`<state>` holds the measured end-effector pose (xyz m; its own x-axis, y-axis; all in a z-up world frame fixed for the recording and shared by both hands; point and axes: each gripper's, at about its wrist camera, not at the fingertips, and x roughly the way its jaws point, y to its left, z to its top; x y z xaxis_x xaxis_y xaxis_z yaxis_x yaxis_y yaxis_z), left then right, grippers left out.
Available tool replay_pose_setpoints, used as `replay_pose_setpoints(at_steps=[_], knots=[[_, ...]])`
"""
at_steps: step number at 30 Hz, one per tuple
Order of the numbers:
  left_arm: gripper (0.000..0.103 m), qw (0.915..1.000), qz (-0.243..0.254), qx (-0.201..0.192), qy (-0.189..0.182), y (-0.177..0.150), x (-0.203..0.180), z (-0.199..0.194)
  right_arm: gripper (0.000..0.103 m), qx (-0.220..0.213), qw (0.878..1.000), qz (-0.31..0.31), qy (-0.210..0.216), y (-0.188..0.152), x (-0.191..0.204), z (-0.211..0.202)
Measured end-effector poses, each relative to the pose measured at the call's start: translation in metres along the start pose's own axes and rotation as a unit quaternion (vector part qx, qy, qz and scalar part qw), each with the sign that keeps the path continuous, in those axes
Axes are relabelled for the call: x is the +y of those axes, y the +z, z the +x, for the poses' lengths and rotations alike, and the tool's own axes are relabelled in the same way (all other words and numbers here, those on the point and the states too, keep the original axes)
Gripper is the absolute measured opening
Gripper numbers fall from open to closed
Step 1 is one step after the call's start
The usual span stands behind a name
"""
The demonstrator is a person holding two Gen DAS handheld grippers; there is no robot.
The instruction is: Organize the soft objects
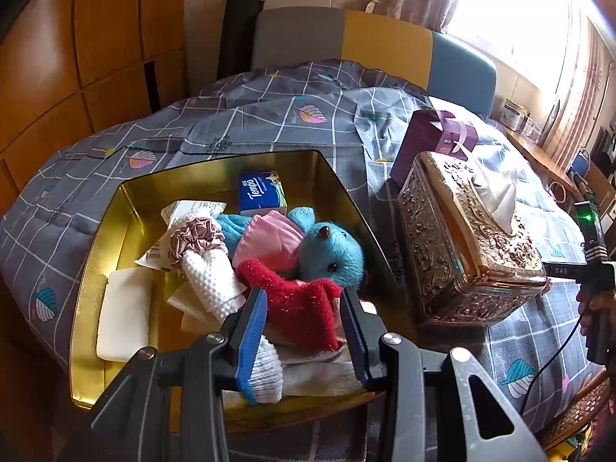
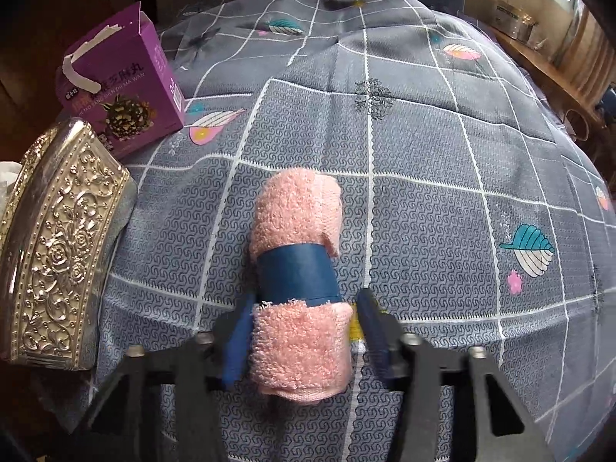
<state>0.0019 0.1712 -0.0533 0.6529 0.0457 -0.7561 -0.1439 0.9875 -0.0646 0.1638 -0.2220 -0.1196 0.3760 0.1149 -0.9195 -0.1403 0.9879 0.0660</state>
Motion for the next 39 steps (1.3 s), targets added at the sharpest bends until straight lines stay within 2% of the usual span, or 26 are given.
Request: replay_pose_setpoints(at_steps=[14, 24, 30, 33, 39], knots=[[0.039, 0.9999, 0.008, 0.008, -0.012, -0.004, -0.002, 0.003, 0.036, 0.001, 1.0, 0.005, -0.021, 0.006, 0.002, 0.001], [0.039, 0.9997, 0.005, 0.009, -0.022, -0.008, 0.0, 0.002, 0.035, -0.015, 0.999, 0.019, -0.026, 0.036, -0.003, -0.014], [0.039, 0.9997, 0.002, 0.008, -0.023, -0.009, 0.003, 0.001, 0.035, -0.039, 0.999, 0.014, -0.029, 0.059, 0.004, -0.034], [0.039, 0.9997, -0.001, 0.005, -0.023, -0.009, 0.005, 0.0, 0.035, -0.066, 0.998, 0.007, -0.018, 0.072, 0.014, -0.052], [0.039, 0.9998, -0.018, 0.001, -0.01, -0.009, 0.021, -0.002, 0.035, -0.129, 0.991, -0.044, 0.014, 0.093, 0.057, -0.096]])
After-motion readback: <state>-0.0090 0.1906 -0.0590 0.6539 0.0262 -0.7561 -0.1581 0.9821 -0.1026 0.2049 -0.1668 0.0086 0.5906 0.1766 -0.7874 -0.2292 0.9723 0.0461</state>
